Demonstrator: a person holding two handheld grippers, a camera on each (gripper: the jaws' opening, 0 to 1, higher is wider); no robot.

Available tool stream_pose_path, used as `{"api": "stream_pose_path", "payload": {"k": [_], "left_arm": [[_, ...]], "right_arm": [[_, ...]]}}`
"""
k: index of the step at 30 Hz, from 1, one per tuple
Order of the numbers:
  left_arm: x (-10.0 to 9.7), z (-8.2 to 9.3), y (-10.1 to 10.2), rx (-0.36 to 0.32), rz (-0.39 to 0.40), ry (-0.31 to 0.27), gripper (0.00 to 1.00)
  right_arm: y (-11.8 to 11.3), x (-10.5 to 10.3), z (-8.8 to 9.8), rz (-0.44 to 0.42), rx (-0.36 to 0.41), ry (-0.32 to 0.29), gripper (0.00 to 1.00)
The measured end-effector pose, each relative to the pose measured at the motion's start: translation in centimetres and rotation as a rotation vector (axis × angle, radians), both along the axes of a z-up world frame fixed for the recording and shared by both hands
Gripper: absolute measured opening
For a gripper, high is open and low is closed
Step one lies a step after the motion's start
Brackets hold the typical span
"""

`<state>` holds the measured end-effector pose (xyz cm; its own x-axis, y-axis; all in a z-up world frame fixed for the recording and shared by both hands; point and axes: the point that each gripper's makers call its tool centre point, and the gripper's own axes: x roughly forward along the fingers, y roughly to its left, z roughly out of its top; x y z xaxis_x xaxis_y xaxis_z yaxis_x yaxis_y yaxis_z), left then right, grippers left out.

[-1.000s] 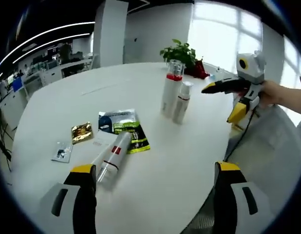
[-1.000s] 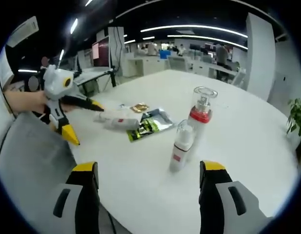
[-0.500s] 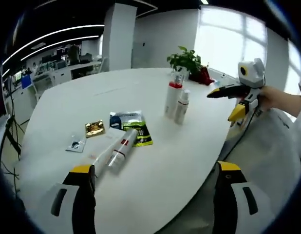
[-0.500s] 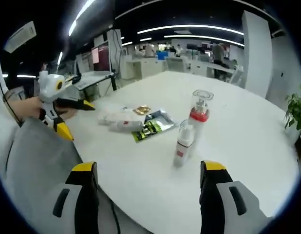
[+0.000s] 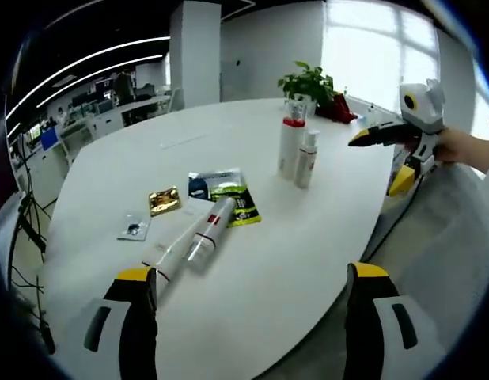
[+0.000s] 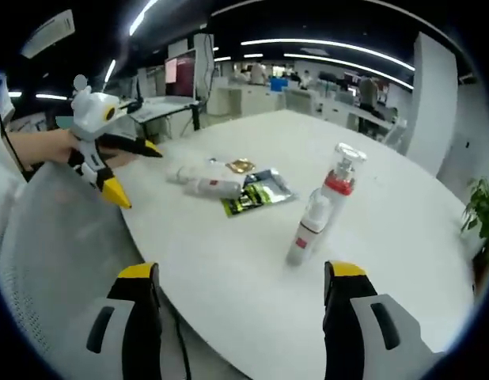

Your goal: Arrange the skincare products in the storage area until every visible bottle or jar stands upright without overlapping.

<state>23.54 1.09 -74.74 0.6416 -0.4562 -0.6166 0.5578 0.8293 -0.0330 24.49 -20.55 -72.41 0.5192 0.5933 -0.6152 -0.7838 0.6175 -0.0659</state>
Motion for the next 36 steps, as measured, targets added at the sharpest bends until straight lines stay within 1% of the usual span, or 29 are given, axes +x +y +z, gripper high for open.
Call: {"api": "stream_pose_path", "payload": {"k": [2, 3, 6, 8, 10, 11, 14, 16, 18, 22, 27, 31, 33, 36], "left_arm": [[0.1, -0.2, 0.3, 0.006, 0.01, 0.007, 0.96], [0.1, -0.4, 0.5, 0.02, 0.016, 0.011, 0.96], [0.4, -0.4, 1.1, 0.029, 0.043, 0.007, 0.95], [0.3, -0.4, 1.0, 0.028, 0.044, 0.005, 0.95], [0.2, -0.7, 1.1, 0.049, 0.04, 0.012, 0.95], [0.2, -0.7, 1.1, 0.061, 0.037, 0.011, 0.95], [0.4, -0.6, 1.3, 0.065, 0.043, 0.004, 0.95], [0.4, -0.7, 1.6, 0.064, 0.058, 0.005, 0.95], [0.2, -0.8, 1.8, 0.081, 0.064, 0.007, 0.95], [0.2, -0.9, 2.0, 0.089, 0.067, 0.007, 0.96], [0.2, -0.9, 1.8, 0.113, 0.046, 0.004, 0.94], [0.2, -0.8, 1.7, 0.093, 0.049, 0.009, 0.92], [0.0, -0.9, 1.9, 0.103, 0.055, 0.026, 0.9], [0.1, -0.8, 2.2, 0.11, 0.059, 0.031, 0.87]], "right_arm": [[0.3, -0.2, -0.1, 0.012, 0.005, 0.006, 0.85], [0.3, -0.2, -0.4, 0.018, 0.004, 0.016, 0.85], [0.3, -0.4, -0.8, 0.036, -0.016, 0.027, 0.85], [0.3, -0.6, -1.0, 0.04, -0.011, 0.037, 0.85], [0.4, -0.7, -0.9, 0.041, 0.004, 0.043, 0.85], [0.4, -0.7, -0.8, 0.038, 0.011, 0.043, 0.85], [0.5, -0.6, -0.7, 0.035, 0.018, 0.038, 0.86], [0.5, -0.7, -1.2, 0.043, -0.007, 0.043, 0.86], [0.6, -0.9, -1.3, 0.055, -0.013, 0.043, 0.86], [0.7, -0.9, -1.2, 0.07, -0.026, 0.024, 0.86], [0.8, -1.0, -1.0, 0.078, -0.038, 0.007, 0.86], [0.8, -1.1, -1.0, 0.091, -0.052, 0.001, 0.85], [0.8, -1.1, -1.1, 0.093, -0.057, 0.003, 0.85], [0.8, -0.8, -0.9, 0.085, -0.054, -0.007, 0.85]]}}
